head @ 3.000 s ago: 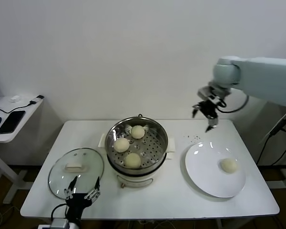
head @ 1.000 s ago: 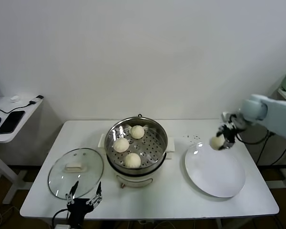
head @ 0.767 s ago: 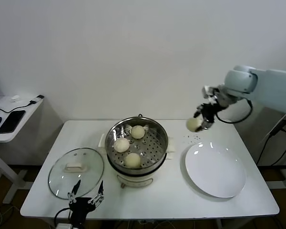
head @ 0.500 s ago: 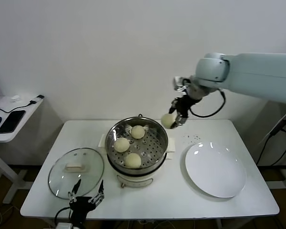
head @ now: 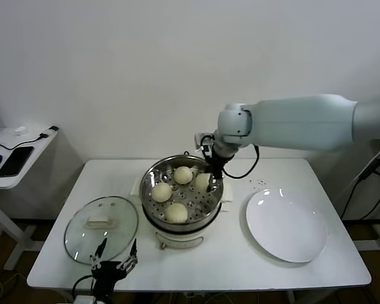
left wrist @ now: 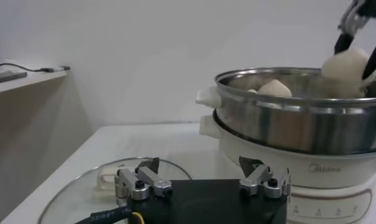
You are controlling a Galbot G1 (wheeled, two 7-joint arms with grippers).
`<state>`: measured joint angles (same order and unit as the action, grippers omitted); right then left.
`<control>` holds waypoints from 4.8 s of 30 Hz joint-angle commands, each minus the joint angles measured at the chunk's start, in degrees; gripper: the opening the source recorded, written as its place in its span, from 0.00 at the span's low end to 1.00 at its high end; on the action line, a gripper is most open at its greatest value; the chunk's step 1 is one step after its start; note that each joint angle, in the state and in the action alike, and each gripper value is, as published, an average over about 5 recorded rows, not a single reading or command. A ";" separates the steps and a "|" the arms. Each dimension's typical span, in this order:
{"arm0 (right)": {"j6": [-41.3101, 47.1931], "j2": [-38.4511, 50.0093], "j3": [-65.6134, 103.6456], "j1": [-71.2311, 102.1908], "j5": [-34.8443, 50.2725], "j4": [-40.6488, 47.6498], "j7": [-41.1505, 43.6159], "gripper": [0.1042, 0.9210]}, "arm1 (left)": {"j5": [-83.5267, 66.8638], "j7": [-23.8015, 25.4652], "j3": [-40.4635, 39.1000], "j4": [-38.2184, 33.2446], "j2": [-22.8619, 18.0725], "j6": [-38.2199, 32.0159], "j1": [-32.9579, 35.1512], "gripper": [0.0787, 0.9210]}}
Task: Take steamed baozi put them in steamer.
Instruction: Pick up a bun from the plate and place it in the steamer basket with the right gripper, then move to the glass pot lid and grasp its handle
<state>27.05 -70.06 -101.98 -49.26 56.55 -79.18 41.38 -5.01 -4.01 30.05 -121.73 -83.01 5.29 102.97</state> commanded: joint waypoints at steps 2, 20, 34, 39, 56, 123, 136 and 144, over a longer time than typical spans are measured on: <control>0.86 -2.76 0.80 7.23 -1.74 3.49 -3.25 0.64 | -0.23 -0.03 0.02 0.29 0.17 0.06 -0.24 0.88; -5.00 0.08 2.87 4.80 -4.09 3.41 3.44 0.82 | -0.27 0.10 -0.03 -0.14 0.24 0.02 0.07 0.88; -9.78 20.25 33.18 11.61 1.30 1.62 -20.41 0.88 | -3.74 0.13 0.47 -2.02 0.87 -1.26 -0.85 0.88; -11.50 29.99 46.23 22.68 -5.05 -1.36 -31.15 0.88 | -5.70 -0.40 1.45 -1.75 1.99 -1.29 -1.94 0.88; -27.80 30.73 134.61 117.31 -23.33 -12.81 -35.64 0.88 | -4.58 1.62 3.32 0.49 4.14 -3.50 -4.48 0.88; -40.59 -4.78 136.45 138.80 -37.67 -17.25 -36.91 0.88 | 79.63 -22.64 3.64 44.03 11.15 -4.77 -28.44 0.88; -40.47 -5.24 136.42 138.87 -37.99 -17.31 -36.81 0.88 | 78.73 -23.87 3.23 48.09 12.59 -7.99 -29.10 0.78; -39.97 -5.27 136.32 138.88 -38.44 -18.04 -36.93 0.88 | 78.51 -25.45 3.16 50.23 12.47 -9.20 -29.46 0.50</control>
<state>-13.15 -75.24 34.37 89.53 18.37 -96.86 4.49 73.37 -28.25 33.32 -74.39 -70.66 -2.63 74.72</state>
